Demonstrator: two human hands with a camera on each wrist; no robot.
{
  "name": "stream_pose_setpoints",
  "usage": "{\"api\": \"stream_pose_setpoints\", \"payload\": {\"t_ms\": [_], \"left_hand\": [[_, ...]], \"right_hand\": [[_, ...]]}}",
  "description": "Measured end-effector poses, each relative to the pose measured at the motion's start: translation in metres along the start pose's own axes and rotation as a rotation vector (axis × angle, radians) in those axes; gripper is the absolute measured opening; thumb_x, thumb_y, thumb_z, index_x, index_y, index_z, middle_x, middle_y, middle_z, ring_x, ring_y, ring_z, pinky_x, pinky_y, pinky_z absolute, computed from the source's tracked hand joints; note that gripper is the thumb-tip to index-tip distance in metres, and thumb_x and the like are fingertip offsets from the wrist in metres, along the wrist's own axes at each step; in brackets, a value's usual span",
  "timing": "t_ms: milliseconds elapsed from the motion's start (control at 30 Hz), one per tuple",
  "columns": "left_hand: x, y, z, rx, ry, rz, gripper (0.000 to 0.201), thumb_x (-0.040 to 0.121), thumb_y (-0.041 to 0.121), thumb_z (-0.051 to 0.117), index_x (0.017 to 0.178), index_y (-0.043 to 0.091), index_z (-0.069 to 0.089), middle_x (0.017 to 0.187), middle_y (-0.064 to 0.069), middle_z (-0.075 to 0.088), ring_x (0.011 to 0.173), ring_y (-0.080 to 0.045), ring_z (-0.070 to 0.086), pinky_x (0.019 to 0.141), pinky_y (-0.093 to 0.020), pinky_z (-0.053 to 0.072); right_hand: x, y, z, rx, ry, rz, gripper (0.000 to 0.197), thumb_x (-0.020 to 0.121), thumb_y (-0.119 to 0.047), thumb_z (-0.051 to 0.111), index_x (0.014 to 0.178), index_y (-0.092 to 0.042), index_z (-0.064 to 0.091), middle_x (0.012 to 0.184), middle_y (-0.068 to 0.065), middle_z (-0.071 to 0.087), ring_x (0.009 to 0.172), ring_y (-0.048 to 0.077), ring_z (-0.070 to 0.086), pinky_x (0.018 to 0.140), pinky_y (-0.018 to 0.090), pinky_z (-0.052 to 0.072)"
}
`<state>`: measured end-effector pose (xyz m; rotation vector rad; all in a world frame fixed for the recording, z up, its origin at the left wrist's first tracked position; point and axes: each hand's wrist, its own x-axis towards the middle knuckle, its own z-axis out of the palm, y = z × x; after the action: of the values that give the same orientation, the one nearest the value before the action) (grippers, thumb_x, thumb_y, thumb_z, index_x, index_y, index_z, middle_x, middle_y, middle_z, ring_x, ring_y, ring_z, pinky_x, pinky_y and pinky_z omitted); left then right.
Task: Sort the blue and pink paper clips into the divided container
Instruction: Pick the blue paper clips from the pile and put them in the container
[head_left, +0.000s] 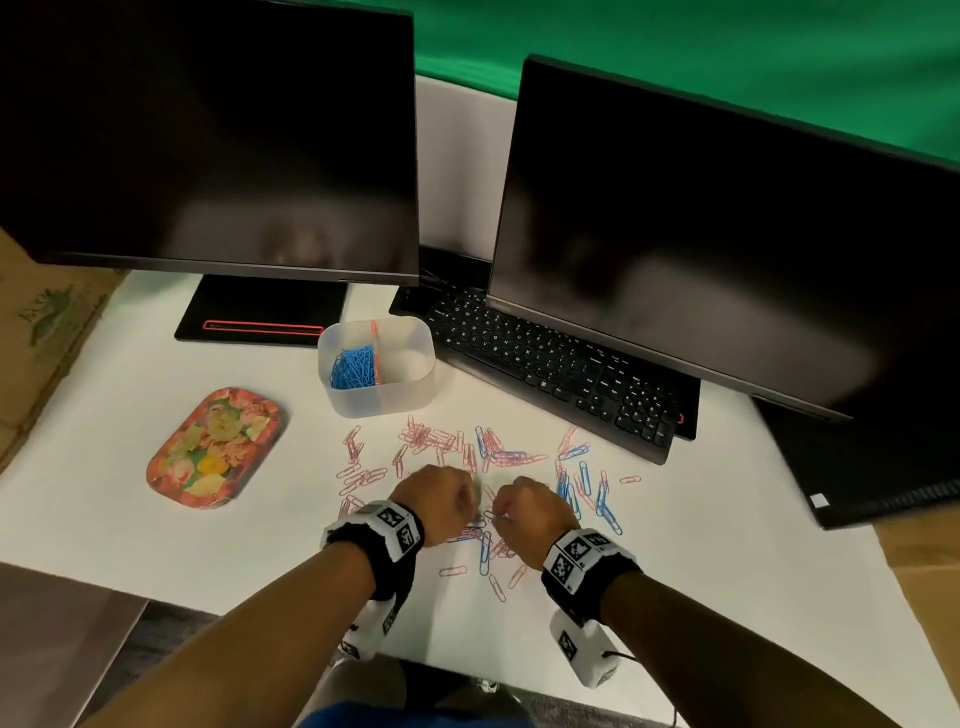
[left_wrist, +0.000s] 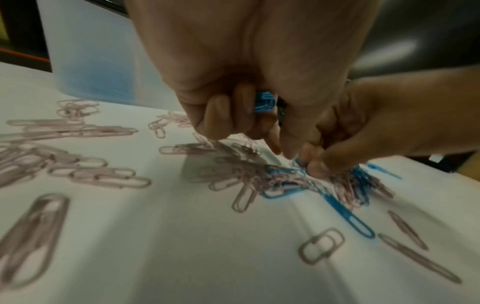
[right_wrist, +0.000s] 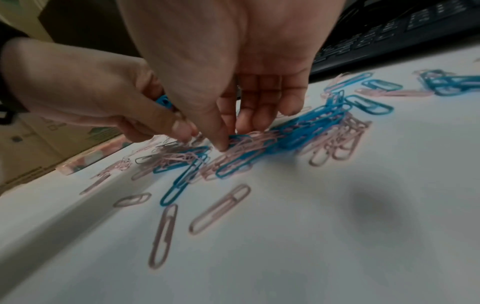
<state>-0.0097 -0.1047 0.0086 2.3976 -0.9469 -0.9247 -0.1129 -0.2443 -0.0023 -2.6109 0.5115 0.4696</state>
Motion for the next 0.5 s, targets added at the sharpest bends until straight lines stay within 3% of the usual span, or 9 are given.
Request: {"api": "stream_pose_setpoints", "payload": {"t_ms": [133,233,333,500], "left_hand": [[0.001,-0.002,0.005,0.127,0.002,0.025,0.013,0.08,0.018,0.058,0.08,0.023,0.07,0.082,0.009,0.066,0.082,-0.017,0.064,0.07,-0.024,0.048],[0.003,-0.004,0.006,0.179,-0.006,0.045,0.012,0.082,0.017,0.058,0.08,0.025,0.067,0.093,0.007,0.066,0.086,-0.018,0.063,0.07,-0.023,0.044],[0.004,-0.007,0.007,0.198,0.023,0.053,0.011,0.087,0.019,0.054,0.088,0.025,0.063,0.105,0.002,0.062,0.094,-0.021,0.062,0.077,-0.027,0.047],[0.005,-0.013,0.004,0.096,0.123,0.053,0.015,0.093,0.02,0.048,0.096,0.019,0.062,0.101,-0.006,0.068,0.088,-0.025,0.062,0.071,-0.027,0.047]], "right_hand": [[0.003,-0.002,0.0,0.057,0.04,0.001,0.014,0.087,-0.026,0.053,0.091,-0.024,0.066,0.1,0.0,0.06,0.096,0.021,0.058,0.078,0.03,0.05],[0.003,0.0,-0.006,0.242,0.093,0.043,0.007,0.082,-0.025,0.061,0.081,-0.026,0.067,0.089,-0.002,0.067,0.084,0.017,0.062,0.071,0.025,0.051],[0.001,0.002,-0.013,0.467,0.138,0.077,0.006,0.08,-0.019,0.068,0.076,-0.023,0.066,0.075,-0.003,0.067,0.072,0.015,0.064,0.069,0.028,0.055],[-0.003,0.006,-0.024,0.693,0.122,0.073,0.017,0.081,-0.007,0.062,0.082,-0.024,0.063,0.07,0.003,0.064,0.063,0.013,0.06,0.065,0.028,0.052]]}}
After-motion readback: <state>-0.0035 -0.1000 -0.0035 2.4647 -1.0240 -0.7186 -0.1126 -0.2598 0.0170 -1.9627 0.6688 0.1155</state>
